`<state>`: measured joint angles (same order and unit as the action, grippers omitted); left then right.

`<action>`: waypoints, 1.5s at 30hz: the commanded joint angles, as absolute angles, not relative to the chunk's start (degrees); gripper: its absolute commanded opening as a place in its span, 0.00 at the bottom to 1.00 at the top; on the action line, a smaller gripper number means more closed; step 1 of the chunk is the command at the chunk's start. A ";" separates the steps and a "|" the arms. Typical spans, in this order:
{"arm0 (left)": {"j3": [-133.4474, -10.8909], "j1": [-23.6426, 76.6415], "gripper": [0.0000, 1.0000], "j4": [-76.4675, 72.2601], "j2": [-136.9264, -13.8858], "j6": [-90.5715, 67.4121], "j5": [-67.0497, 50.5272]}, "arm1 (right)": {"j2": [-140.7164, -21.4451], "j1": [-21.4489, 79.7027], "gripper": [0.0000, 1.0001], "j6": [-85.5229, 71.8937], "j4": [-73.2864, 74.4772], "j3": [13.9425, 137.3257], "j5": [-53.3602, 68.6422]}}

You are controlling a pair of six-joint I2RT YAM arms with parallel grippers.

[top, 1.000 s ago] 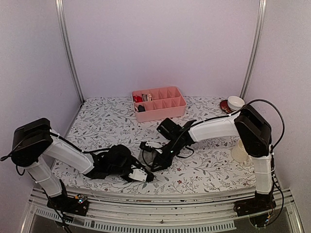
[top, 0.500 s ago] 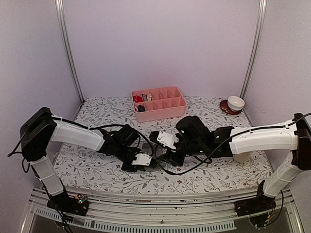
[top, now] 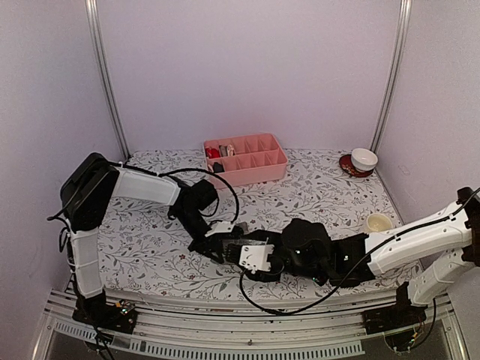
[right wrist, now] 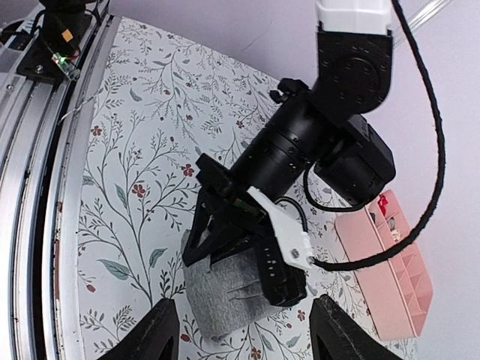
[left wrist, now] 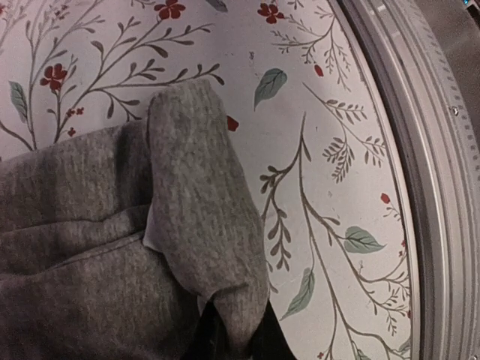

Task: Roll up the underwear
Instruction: Roll the underwear at the center of the board.

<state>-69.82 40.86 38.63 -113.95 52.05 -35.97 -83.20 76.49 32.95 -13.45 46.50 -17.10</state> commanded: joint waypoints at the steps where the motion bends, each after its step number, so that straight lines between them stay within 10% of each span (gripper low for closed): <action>1: -73.70 38.14 0.00 51.84 -120.44 53.11 -41.34 | -90.65 77.49 0.61 38.00 -16.35 48.07 -20.60; 22: -80.16 36.06 0.00 59.19 -126.73 54.06 -42.81 | -114.94 73.47 0.57 39.29 -19.12 57.46 -27.05; 33: -79.37 36.04 0.00 58.06 -127.15 53.71 -42.46 | -116.98 73.48 0.30 37.67 -17.04 59.46 -25.66; 39: -77.80 36.04 0.24 55.51 -124.70 52.88 -41.20 | -117.32 72.90 0.06 35.24 -11.60 62.05 -22.52; 45: -75.05 36.04 0.57 52.28 -119.16 51.78 -39.78 | -118.39 71.83 0.03 30.50 -3.30 65.91 -17.62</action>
